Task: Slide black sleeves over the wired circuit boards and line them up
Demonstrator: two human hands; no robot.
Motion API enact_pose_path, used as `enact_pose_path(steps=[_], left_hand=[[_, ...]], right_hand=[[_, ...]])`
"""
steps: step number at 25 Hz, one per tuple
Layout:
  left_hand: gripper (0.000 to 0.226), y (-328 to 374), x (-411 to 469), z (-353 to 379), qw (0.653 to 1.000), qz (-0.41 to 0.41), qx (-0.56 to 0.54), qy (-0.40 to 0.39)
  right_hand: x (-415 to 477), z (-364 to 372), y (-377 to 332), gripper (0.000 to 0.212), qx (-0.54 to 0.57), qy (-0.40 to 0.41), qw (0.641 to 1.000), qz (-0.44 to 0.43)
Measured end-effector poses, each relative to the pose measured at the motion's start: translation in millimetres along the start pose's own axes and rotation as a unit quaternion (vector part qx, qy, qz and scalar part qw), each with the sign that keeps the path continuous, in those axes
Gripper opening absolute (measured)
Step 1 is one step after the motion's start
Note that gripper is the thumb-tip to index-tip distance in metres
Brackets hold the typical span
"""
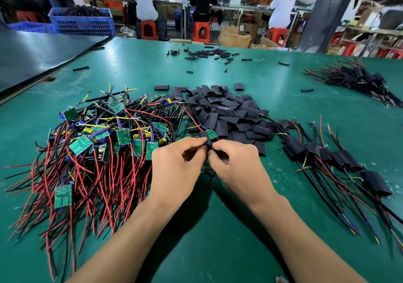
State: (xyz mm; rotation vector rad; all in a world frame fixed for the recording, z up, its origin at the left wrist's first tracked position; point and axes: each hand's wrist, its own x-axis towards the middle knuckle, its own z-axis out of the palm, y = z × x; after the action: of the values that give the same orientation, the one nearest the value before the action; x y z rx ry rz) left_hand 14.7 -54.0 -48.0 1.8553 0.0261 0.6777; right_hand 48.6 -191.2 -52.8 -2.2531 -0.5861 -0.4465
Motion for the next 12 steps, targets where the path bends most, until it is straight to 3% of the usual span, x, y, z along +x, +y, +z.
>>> enact_pose_path(steps=[5, 12], left_hand=[[0.023, -1.0, 2.2, 2.4, 0.998, -0.049, -0.042, 0.006], [0.018, -0.6, 8.9, 0.2, 0.947, -0.166, -0.277, -0.007]], right_hand=[[1.3, 0.1, 1.3, 0.017, 0.04, 0.029, 0.999, 0.009], [-0.2, -1.0, -2.1, 0.01, 0.093, 0.08, 0.992, 0.025]])
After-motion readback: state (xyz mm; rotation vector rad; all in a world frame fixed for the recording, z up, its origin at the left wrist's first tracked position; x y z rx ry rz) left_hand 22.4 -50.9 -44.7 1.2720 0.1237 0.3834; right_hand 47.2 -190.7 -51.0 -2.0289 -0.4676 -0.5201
